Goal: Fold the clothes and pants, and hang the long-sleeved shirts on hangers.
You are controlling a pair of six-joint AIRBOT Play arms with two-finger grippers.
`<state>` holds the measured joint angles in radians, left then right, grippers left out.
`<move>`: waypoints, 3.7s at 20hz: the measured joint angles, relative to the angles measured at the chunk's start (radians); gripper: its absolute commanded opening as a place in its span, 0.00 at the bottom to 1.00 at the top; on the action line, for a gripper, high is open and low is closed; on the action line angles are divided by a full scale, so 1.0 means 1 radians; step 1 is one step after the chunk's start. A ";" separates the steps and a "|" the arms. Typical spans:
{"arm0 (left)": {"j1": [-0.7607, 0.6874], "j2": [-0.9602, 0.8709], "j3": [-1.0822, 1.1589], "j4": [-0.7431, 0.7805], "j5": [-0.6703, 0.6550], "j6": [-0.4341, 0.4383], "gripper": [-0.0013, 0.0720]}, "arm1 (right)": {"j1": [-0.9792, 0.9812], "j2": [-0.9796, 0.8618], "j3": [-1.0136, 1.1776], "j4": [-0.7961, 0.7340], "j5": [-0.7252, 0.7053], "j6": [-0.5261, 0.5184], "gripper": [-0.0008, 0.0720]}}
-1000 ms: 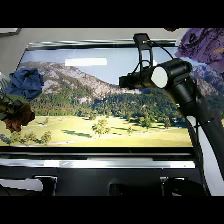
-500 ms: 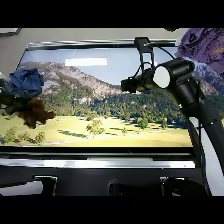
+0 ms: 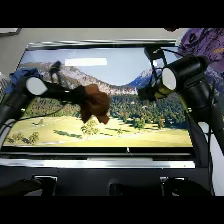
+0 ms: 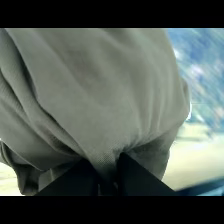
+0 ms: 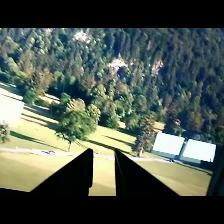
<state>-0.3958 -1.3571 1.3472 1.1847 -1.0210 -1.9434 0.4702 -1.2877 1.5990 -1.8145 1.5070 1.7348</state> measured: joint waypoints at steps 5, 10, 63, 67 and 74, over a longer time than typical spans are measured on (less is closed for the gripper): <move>-0.125 -0.093 0.002 -0.005 0.105 -0.011 0.86 | -0.002 0.002 -0.011 -0.038 0.029 -0.014 0.68; -0.014 -0.093 0.095 -0.005 0.062 0.063 0.86 | -0.208 -0.005 -0.093 0.081 -0.066 0.040 0.69; 0.197 -0.331 -0.290 -0.645 0.002 0.609 0.03 | -0.312 -0.159 -0.697 0.984 -0.409 -0.363 0.05; 0.260 -0.269 -0.162 -0.572 -0.037 0.539 0.03 | -0.312 -0.082 -0.557 0.827 -0.401 -0.275 0.05; 0.382 -0.043 0.379 -0.091 -0.126 0.339 0.03 | -0.312 0.012 0.048 0.370 -0.359 -0.118 0.05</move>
<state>-0.0135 -1.4006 1.7264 1.0939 -1.1465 -1.6047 0.1585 -1.2755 1.6474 -1.4441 1.1477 1.6165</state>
